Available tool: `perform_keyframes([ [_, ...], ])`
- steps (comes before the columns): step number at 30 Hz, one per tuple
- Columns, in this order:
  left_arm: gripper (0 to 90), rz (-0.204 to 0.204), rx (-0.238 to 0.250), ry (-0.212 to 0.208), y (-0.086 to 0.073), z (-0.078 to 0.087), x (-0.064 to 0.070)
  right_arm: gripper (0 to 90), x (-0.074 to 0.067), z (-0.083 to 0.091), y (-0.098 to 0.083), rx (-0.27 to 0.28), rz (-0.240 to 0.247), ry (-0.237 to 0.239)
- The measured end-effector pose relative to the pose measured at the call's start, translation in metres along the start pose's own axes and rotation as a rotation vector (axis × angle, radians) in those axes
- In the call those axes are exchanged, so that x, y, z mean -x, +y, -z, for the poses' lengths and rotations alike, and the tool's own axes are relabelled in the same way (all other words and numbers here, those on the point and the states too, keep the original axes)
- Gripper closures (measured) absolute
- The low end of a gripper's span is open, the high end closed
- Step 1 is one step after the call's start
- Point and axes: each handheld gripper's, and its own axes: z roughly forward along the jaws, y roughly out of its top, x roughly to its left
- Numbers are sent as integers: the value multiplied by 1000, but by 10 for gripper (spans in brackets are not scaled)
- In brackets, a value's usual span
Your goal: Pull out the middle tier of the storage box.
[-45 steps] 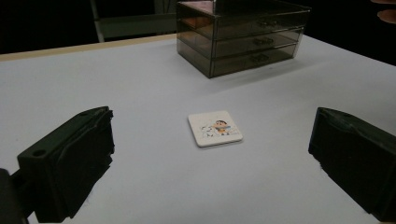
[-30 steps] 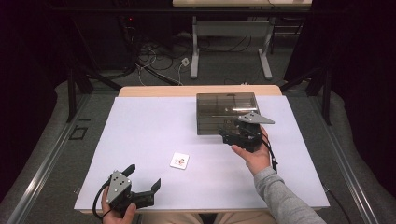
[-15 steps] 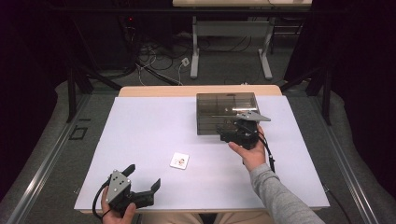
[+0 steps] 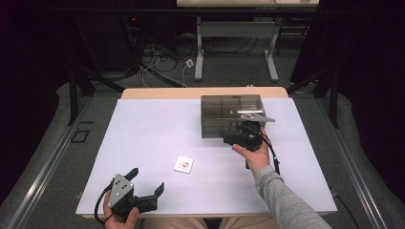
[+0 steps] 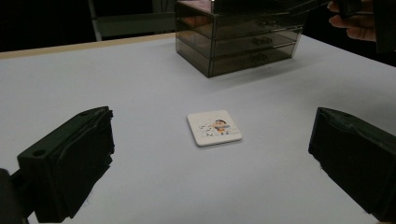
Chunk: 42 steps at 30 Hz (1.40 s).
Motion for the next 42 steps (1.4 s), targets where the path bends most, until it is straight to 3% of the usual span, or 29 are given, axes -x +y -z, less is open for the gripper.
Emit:
perform_keyframes([
  [1,6,5,3,1,0,0,0,220,1,-2,0,-15,-27,2],
  [7,6,1,1,1,0,1,0,217,4,-9,-1,-48,-80,2],
  [13,6,7,5,1,0,1,0,254,5,-16,-3,-55,-109,-19],
  [18,6,5,2,1,0,1,0,271,7,-20,-4,-53,-128,1],
  [29,7,11,4,1,0,1,-1,331,15,-30,-6,-78,-188,-1],
  [37,6,10,6,-2,0,2,-1,349,21,-34,-6,-111,-255,22],
  [42,6,12,9,-2,0,2,-1,369,23,-36,-6,-101,-299,37],
])
